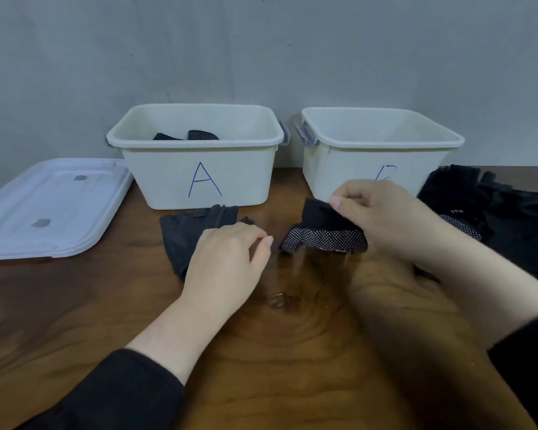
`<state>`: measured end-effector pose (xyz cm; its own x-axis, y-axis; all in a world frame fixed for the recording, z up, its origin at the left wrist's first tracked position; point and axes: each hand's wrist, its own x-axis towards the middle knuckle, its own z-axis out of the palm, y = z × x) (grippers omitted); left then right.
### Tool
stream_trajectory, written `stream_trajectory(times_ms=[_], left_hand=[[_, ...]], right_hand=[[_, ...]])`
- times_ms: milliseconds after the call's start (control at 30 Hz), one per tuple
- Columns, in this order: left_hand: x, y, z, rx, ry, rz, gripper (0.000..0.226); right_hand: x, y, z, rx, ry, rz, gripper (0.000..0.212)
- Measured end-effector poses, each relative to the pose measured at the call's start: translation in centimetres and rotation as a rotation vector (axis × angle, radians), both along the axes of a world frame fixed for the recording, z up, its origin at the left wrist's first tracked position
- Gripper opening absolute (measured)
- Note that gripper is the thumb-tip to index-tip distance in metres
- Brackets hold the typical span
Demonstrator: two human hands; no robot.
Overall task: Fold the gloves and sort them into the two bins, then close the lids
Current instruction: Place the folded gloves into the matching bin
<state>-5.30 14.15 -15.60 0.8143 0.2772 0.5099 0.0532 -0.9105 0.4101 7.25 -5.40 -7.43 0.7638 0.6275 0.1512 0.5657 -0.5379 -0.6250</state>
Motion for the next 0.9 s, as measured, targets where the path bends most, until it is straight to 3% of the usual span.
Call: stream_trajectory(times_ms=[200, 367, 533, 600, 667, 900], left_hand=[[-0.5, 0.4, 0.8, 0.087, 0.179, 0.13, 0.036], [-0.3, 1.9, 0.0, -0.008, -0.073, 0.165, 0.048], [-0.5, 1.6, 0.2, -0.046, -0.286, 0.145, 0.04], [-0.4, 1.3, -0.2, -0.031, -0.297, 0.117, 0.041], [-0.2, 1.1, -0.5, -0.028, -0.258, 0.067, 0.042], [0.0, 0.2, -1.1, 0.025, 0.079, -0.159, 0.047]], right_hand=[[3.2, 3.1, 4.8, 0.077, -0.14, -0.01, 0.025], [1.5, 3.7, 4.5, 0.284, -0.289, -0.025, 0.019], [-3.4, 0.7, -4.9, 0.032, -0.284, 0.205, 0.019], [-4.9, -0.8, -8.3, -0.079, -0.216, 0.234, 0.034], [-5.4, -1.6, -9.6, -0.096, -0.198, 0.2, 0.038], [-5.0, -2.0, -10.0, -0.071, -0.193, 0.154, 0.024]])
